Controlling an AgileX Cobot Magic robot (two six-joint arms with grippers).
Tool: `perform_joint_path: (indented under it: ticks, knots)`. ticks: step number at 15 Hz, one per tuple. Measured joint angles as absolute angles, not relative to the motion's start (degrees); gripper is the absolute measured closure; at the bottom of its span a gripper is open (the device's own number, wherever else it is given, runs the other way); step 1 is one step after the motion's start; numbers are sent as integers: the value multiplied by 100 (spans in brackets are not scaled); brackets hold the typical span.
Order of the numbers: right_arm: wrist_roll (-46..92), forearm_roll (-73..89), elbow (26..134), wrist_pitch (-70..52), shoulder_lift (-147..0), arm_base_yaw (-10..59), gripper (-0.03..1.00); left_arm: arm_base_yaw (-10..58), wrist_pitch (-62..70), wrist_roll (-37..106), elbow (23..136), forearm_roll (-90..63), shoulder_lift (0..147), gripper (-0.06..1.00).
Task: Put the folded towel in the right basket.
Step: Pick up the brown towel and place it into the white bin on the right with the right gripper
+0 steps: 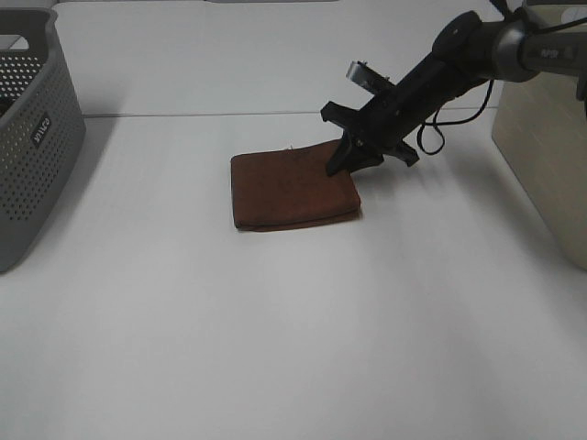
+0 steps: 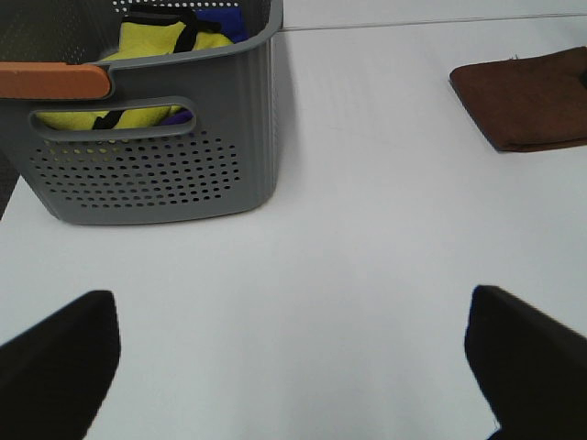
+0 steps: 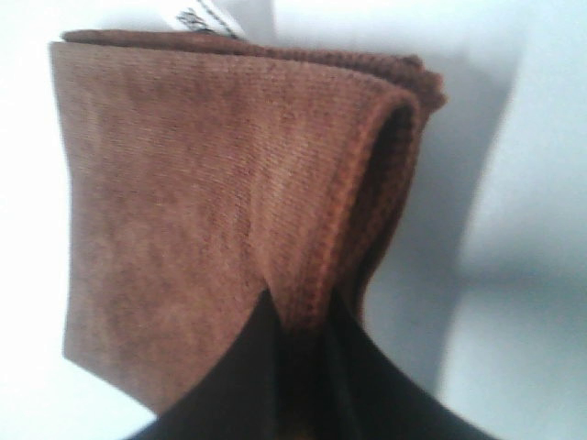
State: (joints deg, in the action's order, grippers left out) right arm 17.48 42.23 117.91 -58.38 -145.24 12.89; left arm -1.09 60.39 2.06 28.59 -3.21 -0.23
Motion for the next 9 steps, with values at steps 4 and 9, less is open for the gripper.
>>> perform_joint_path:
  ticks: [4, 9]
  knots:
    - [1805, 4074, 12072, -6131, -13705, 1289, 91, -109, 6039, 206, 2859, -321, -23, -3]
    - [1822, 3014, 12072, -6469, -12525, 1289, 91, -109, 6039, 206, 2859, -321, -23, -3]
